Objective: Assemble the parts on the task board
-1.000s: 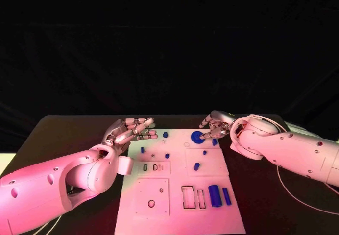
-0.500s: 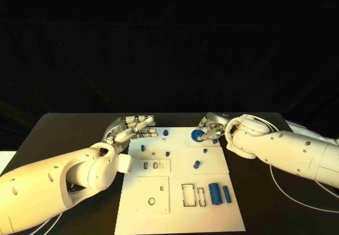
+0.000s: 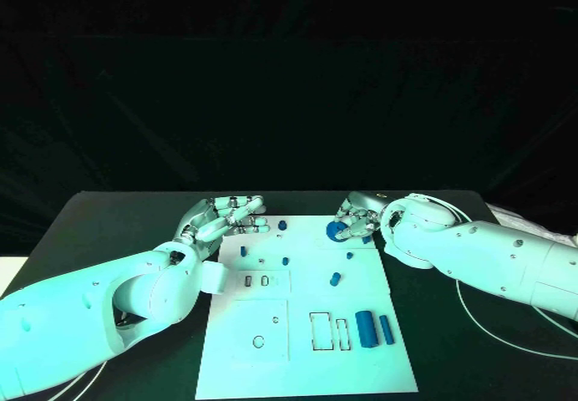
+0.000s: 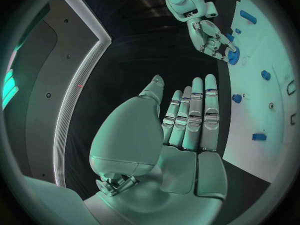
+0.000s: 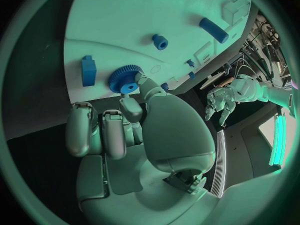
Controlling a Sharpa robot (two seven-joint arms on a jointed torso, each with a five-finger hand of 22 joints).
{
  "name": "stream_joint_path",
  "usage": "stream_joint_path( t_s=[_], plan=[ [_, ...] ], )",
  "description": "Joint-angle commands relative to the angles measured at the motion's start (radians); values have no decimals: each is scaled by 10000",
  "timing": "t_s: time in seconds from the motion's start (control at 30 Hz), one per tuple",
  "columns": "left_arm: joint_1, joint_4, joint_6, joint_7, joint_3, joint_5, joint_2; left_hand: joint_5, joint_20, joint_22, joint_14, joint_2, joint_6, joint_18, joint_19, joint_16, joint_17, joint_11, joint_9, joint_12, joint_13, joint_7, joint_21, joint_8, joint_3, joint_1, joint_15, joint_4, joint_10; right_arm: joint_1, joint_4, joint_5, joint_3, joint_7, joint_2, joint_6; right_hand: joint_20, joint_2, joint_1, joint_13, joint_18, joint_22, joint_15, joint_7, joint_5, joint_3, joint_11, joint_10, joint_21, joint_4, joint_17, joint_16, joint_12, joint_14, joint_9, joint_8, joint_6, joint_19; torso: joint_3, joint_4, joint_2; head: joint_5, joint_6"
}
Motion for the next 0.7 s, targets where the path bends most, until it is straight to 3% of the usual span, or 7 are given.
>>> stream_joint_path(
  t_s=[0.03,0.17,0.33,0.7],
  plan=[
    [11,5,212,35,8,-6,18,-18,-1,-10,36,90,-16,91,100,-60,12,36,-13,-51,-9,52,-47,-52,2,-14,35,-37,-49,-51,-58,-344,-34,-167,16,368,-11,137,66,151,-110,41,64,-31,-66,124,-10,99,66,3,420,60,146,678,34,70,175,59,2,-1,2,12,-12],
    [11,0,218,32,8,-6,17,-18,-1,-10,36,90,-16,91,100,-60,12,36,-13,-51,-9,52,-47,-52,2,-14,35,-37,-49,-64,-56,-599,-35,-171,18,249,-47,325,233,435,-130,161,7,-120,-446,383,-87,220,126,-78,501,102,388,687,79,230,567,114,3,-1,2,10,-28],
    [11,-11,256,8,8,50,22,-19,0,-15,40,96,-22,90,107,-71,23,39,-12,-65,-9,56,-57,-65,-2,-11,38,-58,-57,-101,58,-818,-36,-129,-9,-338,-147,612,476,857,-190,471,-131,-352,-862,826,-268,452,264,-235,661,177,767,712,200,528,1242,290,3,0,1,11,-28],
    [9,-47,296,-10,7,119,52,-19,1,-17,42,99,-24,90,110,-74,27,40,-12,-69,-8,54,-60,-68,-4,-12,38,-63,-58,-134,951,-903,-30,128,-87,-1817,-281,659,408,935,-233,675,-244,-476,-691,1210,-380,503,360,-361,727,206,763,719,263,606,1519,402,-5,17,-4,9,-1]
  ],
)
